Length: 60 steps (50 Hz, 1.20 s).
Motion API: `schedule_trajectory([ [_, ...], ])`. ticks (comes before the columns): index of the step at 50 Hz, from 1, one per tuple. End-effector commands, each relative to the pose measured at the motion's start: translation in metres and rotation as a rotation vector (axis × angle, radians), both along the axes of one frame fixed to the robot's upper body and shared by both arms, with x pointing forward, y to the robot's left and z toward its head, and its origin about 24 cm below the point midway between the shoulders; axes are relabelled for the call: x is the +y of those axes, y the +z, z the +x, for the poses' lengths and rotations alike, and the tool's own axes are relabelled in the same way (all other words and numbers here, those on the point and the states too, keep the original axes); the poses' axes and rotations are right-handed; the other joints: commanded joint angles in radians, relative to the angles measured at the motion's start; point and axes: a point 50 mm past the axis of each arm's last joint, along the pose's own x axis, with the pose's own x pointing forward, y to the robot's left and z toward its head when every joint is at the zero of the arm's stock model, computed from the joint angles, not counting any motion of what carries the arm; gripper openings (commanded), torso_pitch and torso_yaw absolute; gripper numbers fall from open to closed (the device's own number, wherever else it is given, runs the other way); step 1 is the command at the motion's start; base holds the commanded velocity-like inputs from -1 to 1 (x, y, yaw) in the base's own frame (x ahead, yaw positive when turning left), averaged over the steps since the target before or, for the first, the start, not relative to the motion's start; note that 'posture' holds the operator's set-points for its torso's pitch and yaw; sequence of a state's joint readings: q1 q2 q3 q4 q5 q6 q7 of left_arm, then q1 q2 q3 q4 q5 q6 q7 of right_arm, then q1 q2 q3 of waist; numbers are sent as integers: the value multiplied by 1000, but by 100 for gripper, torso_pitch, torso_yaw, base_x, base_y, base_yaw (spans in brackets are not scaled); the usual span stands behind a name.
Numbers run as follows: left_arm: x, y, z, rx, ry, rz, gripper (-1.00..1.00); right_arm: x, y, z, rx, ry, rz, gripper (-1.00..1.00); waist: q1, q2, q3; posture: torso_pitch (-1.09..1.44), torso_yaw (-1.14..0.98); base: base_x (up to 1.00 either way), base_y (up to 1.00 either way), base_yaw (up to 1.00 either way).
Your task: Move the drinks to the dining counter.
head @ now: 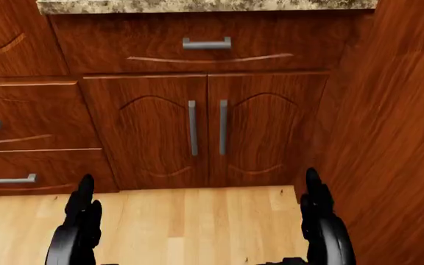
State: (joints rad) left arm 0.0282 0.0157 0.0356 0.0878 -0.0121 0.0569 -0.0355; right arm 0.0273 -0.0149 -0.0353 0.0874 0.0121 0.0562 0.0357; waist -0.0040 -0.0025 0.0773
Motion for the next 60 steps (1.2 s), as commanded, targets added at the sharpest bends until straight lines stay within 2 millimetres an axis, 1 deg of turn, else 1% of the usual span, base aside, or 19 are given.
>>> schedule_trajectory([
  [1, -1, 36, 8, -188, -11, 12, 100, 2, 30, 11, -171, 15, -4, 100, -2, -8, -1, 0, 0, 0, 0, 0],
  [3, 0, 38, 7, -193, -12, 13, 100, 2, 31, 12, -172, 10, -8, 100, 8, 0, -61, 0, 0, 0, 0, 0],
  [4, 0, 39, 6, -197, -10, 15, 100, 2, 29, 13, -171, 10, -16, 100, 8, 0, -53, 0, 0, 0, 0, 0],
  [5, 1, 39, 6, -200, -8, 14, 100, 1, 30, 13, -170, 8, -14, 100, 6, -6, -17, 0, 0, 0, 0, 0],
  [7, 1, 39, 6, -202, -8, 20, 100, 2, 28, 13, -170, 10, -12, 100, 8, -7, -69, 0, 0, 0, 0, 0],
  [8, 0, 40, 6, -203, -10, 20, 100, 1, 27, 14, -170, 9, -12, 100, 8, -7, -74, 0, 0, 0, 0, 0],
  [18, 1, 71, 8, -248, -18, 22, 100, 1, 49, 19, -201, 9, -20, 100, 7, -3, -85, 0, 0, 0, 0, 0],
  [32, 11, 161, 7, -367, -6, 29, 100, 6, 116, 30, -258, 18, -66, 100, 8, 1, -91, 0, 0, 0, 0, 0],
  [33, 11, 164, 7, -371, -6, 30, 100, 7, 118, 30, -261, 20, -58, 100, 7, 7, -108, 0, 0, 20, 0, 0],
  [35, 10, 170, 7, -380, -9, 31, 100, 8, 123, 30, -269, 26, -57, 100, 8, 8, -50, 0, 0, 33, 0, 0],
  [38, 9, 179, 5, -396, -13, 30, 100, 8, 132, 30, -287, 29, -55, 100, 9, -3, -34, 0, 0, 36, 0, 0],
  [41, 8, 184, 3, -405, -21, 35, 100, 9, 139, 28, -304, 39, -48, 100, 7, -30, -34, 0, 0, 41, 0, 0],
  [43, 7, 185, 4, -411, -23, 41, 100, 9, 142, 28, -310, 40, -46, 100, 2, -14, -36, 0, 0, 45, 0, 0],
  [46, 7, 188, 4, -417, -24, 42, 100, 10, 147, 28, -320, 43, -47, 100, 2, -18, -40, 0, 0, 46, 0, 0],
  [51, 8, 193, 1, -428, -26, 42, 100, 11, 154, 27, -334, 47, -48, 100, -9, 33, -36, 0, 0, 47, 0, 0],
  [53, 7, 195, 0, -433, -30, 42, 100, 11, 157, 27, -339, 47, -50, 100, -10, 95, -56, 0, 0, 48, 0, 0],
  [54, 7, 196, -1, -435, -30, 44, 100, 11, 159, 26, -342, 46, -50, 100, 5, 76, -53, 0, 0, 47, 0, 0],
  [56, 8, 197, -1, -439, -30, 45, 100, 11, 162, 25, -349, 44, -51, 100, 5, 79, -37, 0, 0, 47, 0, 0],
  [60, 7, 208, -5, -458, -34, 51, 100, 8, 172, 23, -373, 30, -56, 100, 20, 51, -48, 0, 0, 47, 0, 0],
])
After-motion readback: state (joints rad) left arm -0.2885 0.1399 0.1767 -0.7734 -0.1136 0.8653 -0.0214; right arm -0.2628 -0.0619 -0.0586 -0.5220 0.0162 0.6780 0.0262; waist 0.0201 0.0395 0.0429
